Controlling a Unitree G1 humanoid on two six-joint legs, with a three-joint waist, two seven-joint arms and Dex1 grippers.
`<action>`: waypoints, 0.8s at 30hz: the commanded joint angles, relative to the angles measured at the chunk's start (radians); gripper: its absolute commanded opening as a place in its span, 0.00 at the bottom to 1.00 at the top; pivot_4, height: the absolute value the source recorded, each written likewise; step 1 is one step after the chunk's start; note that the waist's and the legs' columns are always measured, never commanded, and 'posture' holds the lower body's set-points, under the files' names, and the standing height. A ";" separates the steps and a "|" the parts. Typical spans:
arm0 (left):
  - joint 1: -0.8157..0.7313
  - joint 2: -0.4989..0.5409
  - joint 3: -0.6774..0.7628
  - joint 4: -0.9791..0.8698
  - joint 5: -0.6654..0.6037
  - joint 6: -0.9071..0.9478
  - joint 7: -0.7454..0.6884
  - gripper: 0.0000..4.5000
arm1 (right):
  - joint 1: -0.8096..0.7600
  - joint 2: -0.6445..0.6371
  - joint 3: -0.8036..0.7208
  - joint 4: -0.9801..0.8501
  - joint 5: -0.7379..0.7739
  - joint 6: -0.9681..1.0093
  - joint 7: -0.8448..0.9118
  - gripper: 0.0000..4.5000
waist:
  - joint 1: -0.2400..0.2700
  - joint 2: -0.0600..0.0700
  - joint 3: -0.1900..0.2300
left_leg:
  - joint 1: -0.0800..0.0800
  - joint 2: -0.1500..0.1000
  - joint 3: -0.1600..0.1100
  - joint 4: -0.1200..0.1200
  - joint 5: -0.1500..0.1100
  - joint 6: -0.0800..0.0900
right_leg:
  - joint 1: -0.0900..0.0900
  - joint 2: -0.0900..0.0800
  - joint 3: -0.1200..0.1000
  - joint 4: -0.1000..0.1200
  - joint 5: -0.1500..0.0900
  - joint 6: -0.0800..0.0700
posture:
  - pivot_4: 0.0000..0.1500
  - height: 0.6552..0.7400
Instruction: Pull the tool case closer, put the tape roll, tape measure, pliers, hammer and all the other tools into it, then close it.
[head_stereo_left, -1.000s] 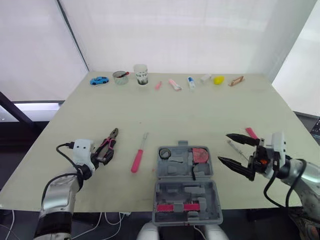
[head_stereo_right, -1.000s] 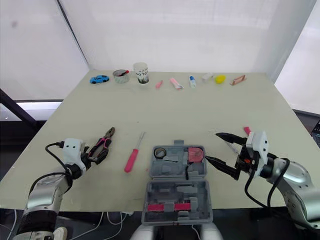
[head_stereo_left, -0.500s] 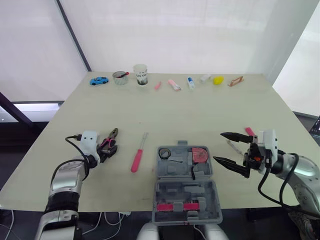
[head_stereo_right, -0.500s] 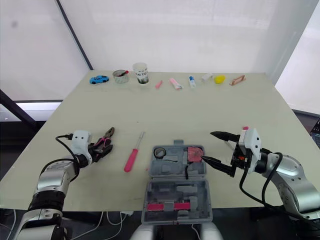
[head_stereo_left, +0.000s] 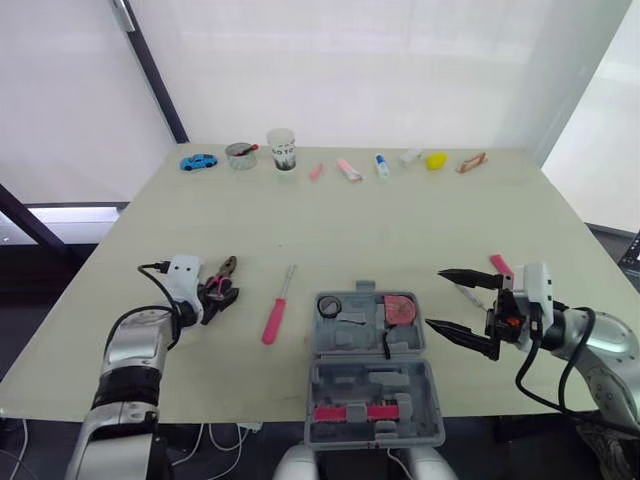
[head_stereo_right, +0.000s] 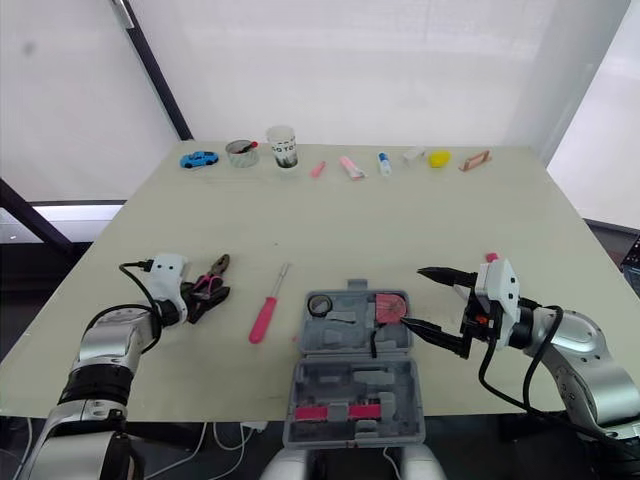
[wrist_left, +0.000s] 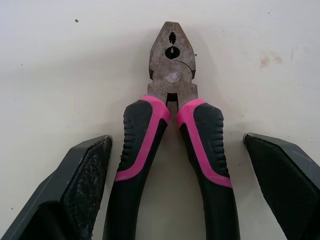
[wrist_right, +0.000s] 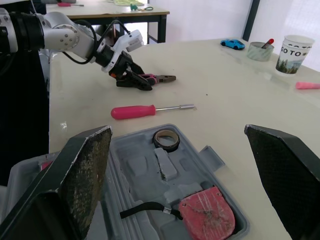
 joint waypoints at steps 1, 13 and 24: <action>-0.017 0.026 -0.010 0.021 0.016 -0.013 -0.016 1.00 | -0.001 0.006 -0.006 -0.020 0.008 -0.013 0.004 0.99 | -0.001 0.000 0.000 | 0.000 0.000 0.000 0.000 0.000 0.000 | 0.000 0.000 0.000 0.000 0.000 0.000 | 1.00 1.00; -0.054 0.036 -0.001 0.062 0.014 -0.027 -0.044 0.57 | -0.003 0.026 0.010 -0.034 0.004 -0.006 -0.009 1.00 | -0.002 0.000 0.000 | 0.000 0.000 0.000 0.000 0.000 0.000 | 0.000 0.000 0.000 0.000 0.000 0.000 | 1.00 1.00; -0.167 0.125 -0.139 -0.021 0.039 -0.071 -0.324 0.57 | -0.052 0.006 0.015 -0.042 0.028 0.033 0.016 1.00 | 0.000 -0.006 0.003 | -0.001 0.000 0.000 0.001 0.000 0.000 | 0.000 0.000 0.000 0.000 0.000 0.000 | 1.00 1.00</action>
